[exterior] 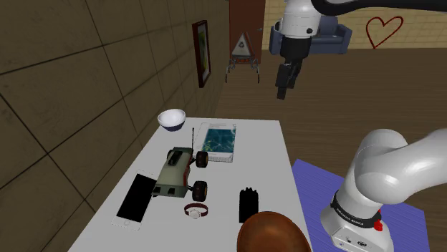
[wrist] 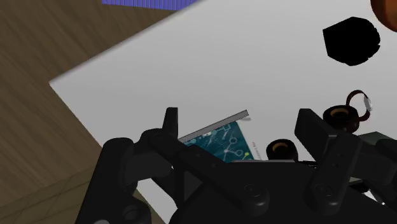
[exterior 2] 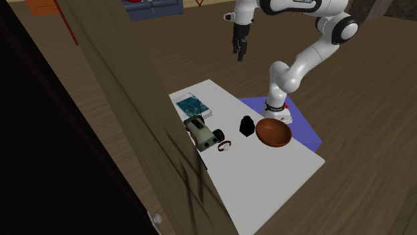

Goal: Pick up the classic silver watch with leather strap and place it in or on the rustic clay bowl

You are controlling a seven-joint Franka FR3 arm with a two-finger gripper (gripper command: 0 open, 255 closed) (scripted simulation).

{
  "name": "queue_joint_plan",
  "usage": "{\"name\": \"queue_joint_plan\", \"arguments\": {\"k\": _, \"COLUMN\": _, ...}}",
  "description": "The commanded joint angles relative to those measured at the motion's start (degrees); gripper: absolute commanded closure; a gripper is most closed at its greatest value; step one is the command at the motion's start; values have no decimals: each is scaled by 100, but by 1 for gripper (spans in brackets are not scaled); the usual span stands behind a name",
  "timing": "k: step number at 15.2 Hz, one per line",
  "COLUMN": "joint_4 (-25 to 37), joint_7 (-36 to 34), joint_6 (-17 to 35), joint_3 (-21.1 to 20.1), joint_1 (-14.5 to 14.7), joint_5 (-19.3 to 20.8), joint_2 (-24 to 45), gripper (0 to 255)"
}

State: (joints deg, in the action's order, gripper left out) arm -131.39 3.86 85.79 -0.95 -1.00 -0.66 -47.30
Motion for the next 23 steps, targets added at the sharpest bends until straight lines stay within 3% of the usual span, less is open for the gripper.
{"name": "queue_joint_plan", "arguments": {"k": 1, "joint_4": 0, "joint_7": 0, "joint_6": 0, "joint_3": 0, "joint_1": 0, "joint_5": 0, "joint_2": 0, "gripper": 0}}
{"name": "queue_joint_plan", "arguments": {"k": 7, "joint_4": -1408, "joint_7": -1561, "joint_6": 687, "joint_3": -1024, "joint_1": -82, "joint_5": -580, "joint_2": -1559, "gripper": 0}}
{"name": "queue_joint_plan", "arguments": {"k": 13, "joint_4": -2308, "joint_7": -3252, "joint_6": 1282, "joint_3": -2489, "joint_1": 22, "joint_5": -1433, "joint_2": -2665, "gripper": 0}}
{"name": "queue_joint_plan", "arguments": {"k": 19, "joint_4": -2551, "joint_7": -5058, "joint_6": 1915, "joint_3": -4347, "joint_1": 24, "joint_5": -2384, "joint_2": -3029, "gripper": 0}}
{"name": "queue_joint_plan", "arguments": {"k": 23, "joint_4": -2311, "joint_7": -6237, "joint_6": 2330, "joint_3": -5636, "joint_1": -326, "joint_5": -2914, "joint_2": -2967, "gripper": 0}}
